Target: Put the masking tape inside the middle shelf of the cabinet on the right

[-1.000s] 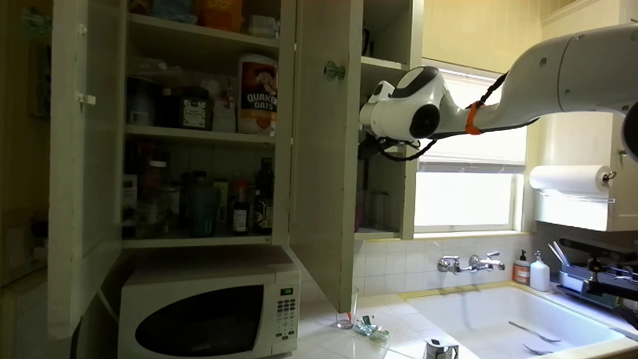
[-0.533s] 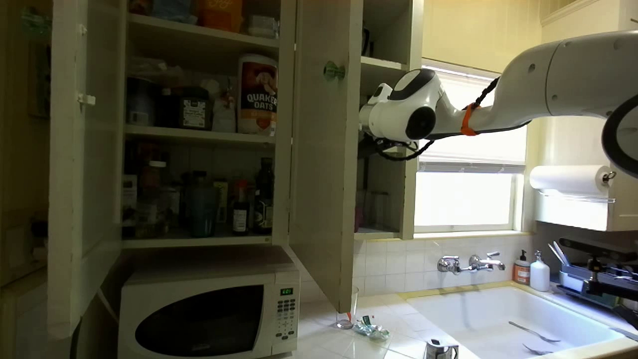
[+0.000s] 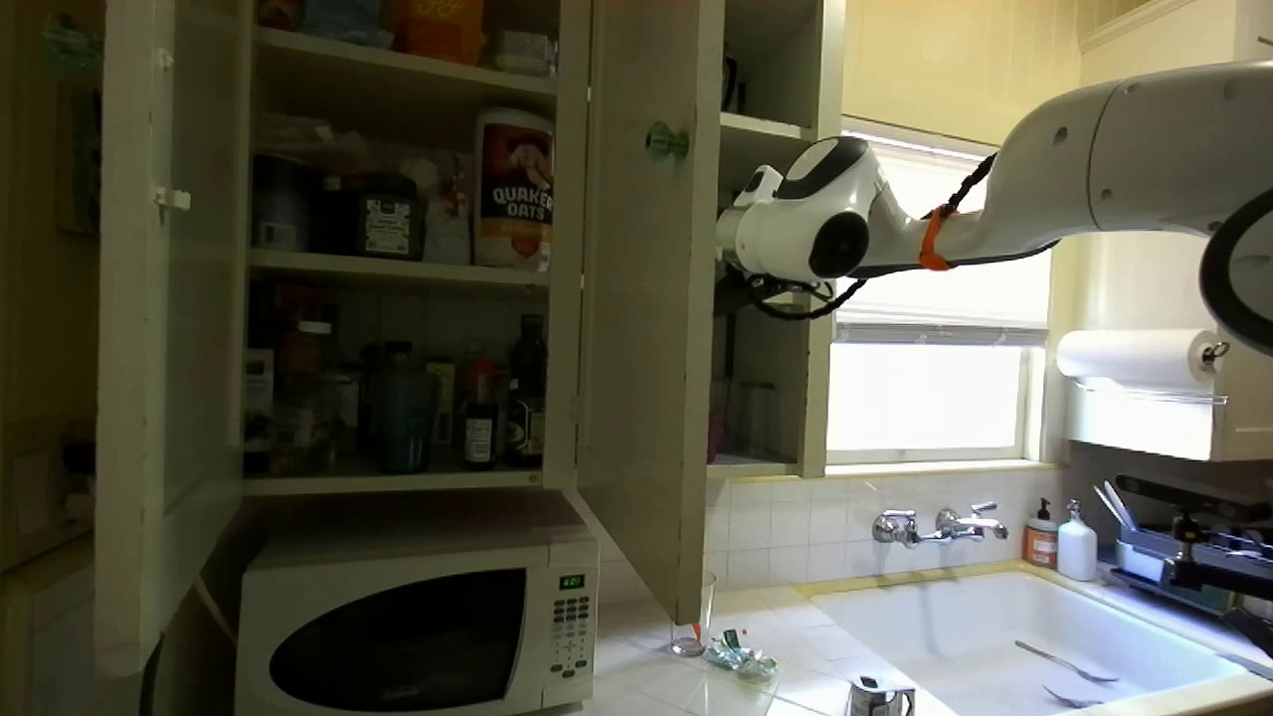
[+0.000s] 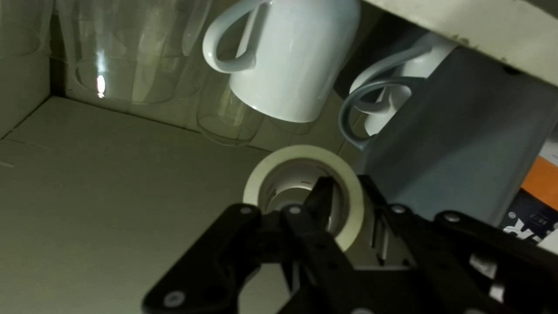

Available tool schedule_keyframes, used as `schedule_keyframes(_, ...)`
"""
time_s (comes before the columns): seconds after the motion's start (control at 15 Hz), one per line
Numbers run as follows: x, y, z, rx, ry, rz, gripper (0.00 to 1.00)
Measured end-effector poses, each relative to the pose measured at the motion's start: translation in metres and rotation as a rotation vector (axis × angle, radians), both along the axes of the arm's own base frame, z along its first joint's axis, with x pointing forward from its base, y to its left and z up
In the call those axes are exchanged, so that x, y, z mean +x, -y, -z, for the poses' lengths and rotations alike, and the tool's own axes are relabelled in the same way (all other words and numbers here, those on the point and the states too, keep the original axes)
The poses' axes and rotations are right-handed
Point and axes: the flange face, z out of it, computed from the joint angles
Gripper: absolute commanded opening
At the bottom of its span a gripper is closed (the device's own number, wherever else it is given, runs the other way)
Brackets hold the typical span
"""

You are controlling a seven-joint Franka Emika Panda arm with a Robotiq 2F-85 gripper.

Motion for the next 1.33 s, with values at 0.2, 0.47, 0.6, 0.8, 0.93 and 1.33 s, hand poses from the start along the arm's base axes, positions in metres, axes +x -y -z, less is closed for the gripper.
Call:
schedule_keyframes(0.2, 0.001, 0.001, 0.001, 0.000, -0.002, 0.002, 0.05)
schedule_keyframes(0.47, 0.004, 0.009, 0.008, 0.017, -0.017, 0.015, 0.05)
schedule_keyframes(0.6, 0.005, 0.016, 0.013, 0.042, -0.028, 0.025, 0.05)
schedule_keyframes(0.8, 0.007, 0.020, 0.021, 0.093, -0.046, 0.025, 0.05)
schedule_keyframes(0.93, 0.006, 0.022, 0.024, 0.131, -0.065, 0.010, 0.05)
schedule_keyframes(1.33, 0.002, 0.033, 0.027, 0.211, -0.107, -0.015, 0.05)
